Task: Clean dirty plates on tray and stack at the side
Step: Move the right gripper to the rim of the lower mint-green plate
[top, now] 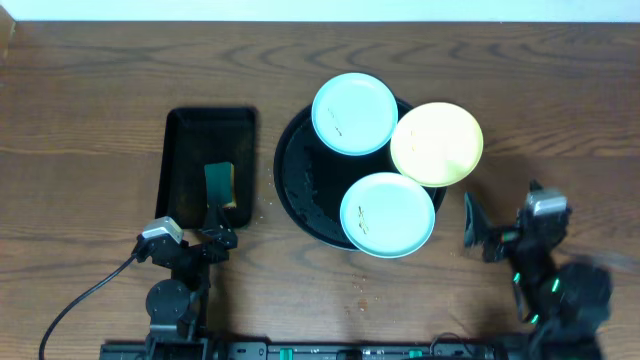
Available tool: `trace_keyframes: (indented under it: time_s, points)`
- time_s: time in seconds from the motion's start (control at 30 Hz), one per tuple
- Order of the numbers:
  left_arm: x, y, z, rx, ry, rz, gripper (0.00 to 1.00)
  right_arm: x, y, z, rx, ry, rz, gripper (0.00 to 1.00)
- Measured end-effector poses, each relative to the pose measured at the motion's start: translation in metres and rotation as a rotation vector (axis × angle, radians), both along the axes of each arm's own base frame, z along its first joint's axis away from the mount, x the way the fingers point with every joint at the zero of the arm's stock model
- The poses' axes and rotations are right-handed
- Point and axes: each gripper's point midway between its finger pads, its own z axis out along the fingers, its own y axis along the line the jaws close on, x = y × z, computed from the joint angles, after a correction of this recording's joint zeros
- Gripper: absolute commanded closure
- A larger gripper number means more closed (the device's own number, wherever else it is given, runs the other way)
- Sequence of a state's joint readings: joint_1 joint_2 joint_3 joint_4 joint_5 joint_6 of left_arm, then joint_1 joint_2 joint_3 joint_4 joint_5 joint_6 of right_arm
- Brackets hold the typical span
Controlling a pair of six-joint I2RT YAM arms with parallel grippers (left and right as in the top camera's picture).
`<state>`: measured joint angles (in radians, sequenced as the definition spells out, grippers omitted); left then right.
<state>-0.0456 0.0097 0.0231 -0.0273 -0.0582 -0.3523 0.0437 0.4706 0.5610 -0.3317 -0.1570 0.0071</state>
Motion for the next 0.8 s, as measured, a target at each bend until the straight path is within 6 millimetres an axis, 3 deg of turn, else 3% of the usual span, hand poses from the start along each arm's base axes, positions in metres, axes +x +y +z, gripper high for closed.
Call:
trace_keyframes:
  time_s: [0.13,0.27,0.3,0.4,0.43,0.53,0.6,0.67,0.8]
  points:
    - [0.0,0.0,0.0,0.007,0.002,-0.001,0.12,0.02,0.006,0.007,-0.007,0.31,0.033,0.01]
    - [0.0,0.0,0.0,0.01,0.003,-0.001,0.12,0.027,0.012,0.008,-0.025,0.764,0.074,0.01]
    - [0.0,0.0,0.0,0.011,0.003,-0.001,0.12,0.038,0.016,0.011,-0.02,0.873,0.096,0.01]
    - [0.0,0.0,0.0,0.012,0.004,-0.001,0.12,0.04,0.032,0.014,0.051,1.048,0.173,0.01]
    - [0.0,0.0,0.0,0.012,0.004,-0.002,0.12,0.043,0.038,0.013,0.078,1.077,0.2,0.03]
    - [0.0,0.0,0.0,0.012,0.004,-0.002,0.12,0.039,0.049,-0.001,0.144,1.196,0.243,0.32]
    - [0.0,0.0,0.0,0.012,0.004,-0.001,0.12,0.034,0.052,-0.01,0.171,1.269,0.24,0.35]
    - [0.0,0.0,0.0,0.012,0.003,0.0,0.12,0.03,0.05,-0.019,0.189,1.32,0.205,0.43]
    - [0.0,0.002,0.0,0.013,0.003,0.01,0.12,0.018,0.04,-0.036,0.171,1.404,0.061,0.44]
